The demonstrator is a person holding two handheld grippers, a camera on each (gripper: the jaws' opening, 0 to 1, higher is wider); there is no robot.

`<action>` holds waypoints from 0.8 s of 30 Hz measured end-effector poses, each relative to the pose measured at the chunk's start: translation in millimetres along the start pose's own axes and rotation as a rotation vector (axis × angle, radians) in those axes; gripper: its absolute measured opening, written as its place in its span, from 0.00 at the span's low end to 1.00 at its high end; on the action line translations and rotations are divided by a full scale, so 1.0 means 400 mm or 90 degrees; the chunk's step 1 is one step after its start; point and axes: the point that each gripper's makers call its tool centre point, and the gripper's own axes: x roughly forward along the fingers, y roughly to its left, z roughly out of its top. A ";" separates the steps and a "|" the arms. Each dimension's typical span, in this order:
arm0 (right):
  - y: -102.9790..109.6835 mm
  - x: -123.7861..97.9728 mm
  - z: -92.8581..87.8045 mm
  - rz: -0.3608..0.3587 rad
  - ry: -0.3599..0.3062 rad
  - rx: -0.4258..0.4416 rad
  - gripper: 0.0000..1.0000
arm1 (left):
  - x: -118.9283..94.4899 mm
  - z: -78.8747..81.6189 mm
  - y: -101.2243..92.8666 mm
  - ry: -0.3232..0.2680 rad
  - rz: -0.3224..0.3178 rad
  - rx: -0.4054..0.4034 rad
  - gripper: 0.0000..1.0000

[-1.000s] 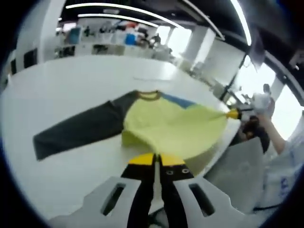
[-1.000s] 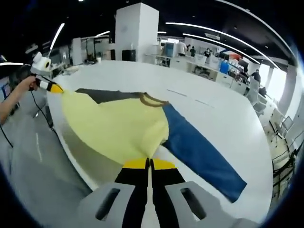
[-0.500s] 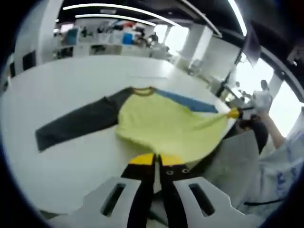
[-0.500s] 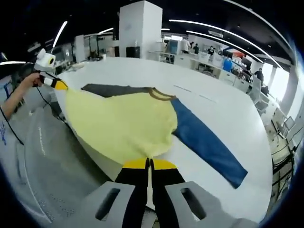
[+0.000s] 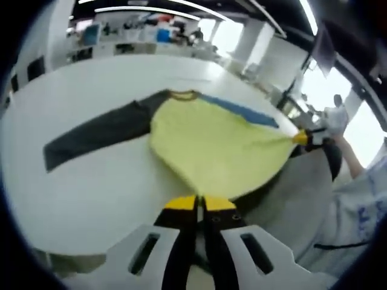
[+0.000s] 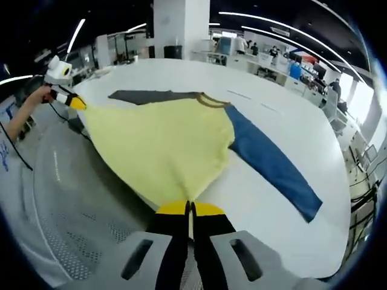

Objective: Fold the garment on the visible template until the final outline fits inside the template.

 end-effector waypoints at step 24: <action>0.020 0.063 -0.088 0.049 0.107 -0.007 0.02 | 0.078 -0.134 0.000 0.174 -0.012 0.014 0.00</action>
